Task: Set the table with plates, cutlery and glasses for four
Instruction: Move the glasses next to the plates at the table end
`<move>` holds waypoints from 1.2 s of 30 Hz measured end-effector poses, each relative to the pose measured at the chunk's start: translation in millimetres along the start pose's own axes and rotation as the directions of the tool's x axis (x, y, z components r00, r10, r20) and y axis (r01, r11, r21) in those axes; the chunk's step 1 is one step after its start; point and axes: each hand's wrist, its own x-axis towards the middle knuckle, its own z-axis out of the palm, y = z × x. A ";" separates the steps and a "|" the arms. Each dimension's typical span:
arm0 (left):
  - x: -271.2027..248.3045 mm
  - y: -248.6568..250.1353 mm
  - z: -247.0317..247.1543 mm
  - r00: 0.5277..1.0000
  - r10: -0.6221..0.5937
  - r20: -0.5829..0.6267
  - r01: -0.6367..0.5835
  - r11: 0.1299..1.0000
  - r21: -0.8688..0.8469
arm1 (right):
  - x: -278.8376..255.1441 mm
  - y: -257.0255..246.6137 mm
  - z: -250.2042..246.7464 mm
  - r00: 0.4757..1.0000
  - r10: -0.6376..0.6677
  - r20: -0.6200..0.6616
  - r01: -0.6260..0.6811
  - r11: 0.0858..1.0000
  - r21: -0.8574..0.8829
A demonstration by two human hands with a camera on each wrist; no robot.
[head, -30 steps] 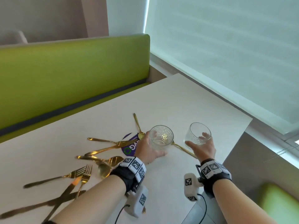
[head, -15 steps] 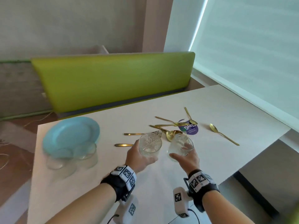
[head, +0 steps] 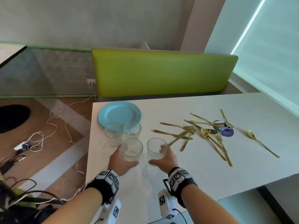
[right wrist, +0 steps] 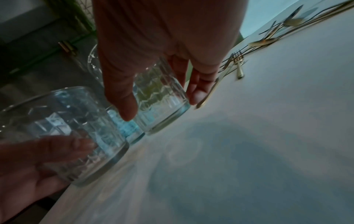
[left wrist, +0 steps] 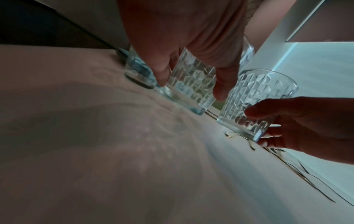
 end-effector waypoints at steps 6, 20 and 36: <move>-5.2 -23.1 -15.9 0.996 -0.056 -0.072 0.057 0.998 0.015 | -4.5 -12.3 33.2 0.998 -0.028 0.048 0.031 0.998 -0.051; 6.8 -38.9 -18.2 0.967 -0.173 -0.189 0.161 0.984 -0.080 | 2.8 -15.2 63.4 0.998 -0.021 0.055 0.022 0.999 -0.028; 22.2 -46.6 -16.2 0.946 -0.173 -0.275 0.149 0.983 -0.106 | 19.4 -35.4 68.9 0.993 0.018 0.117 -0.017 1.000 -0.013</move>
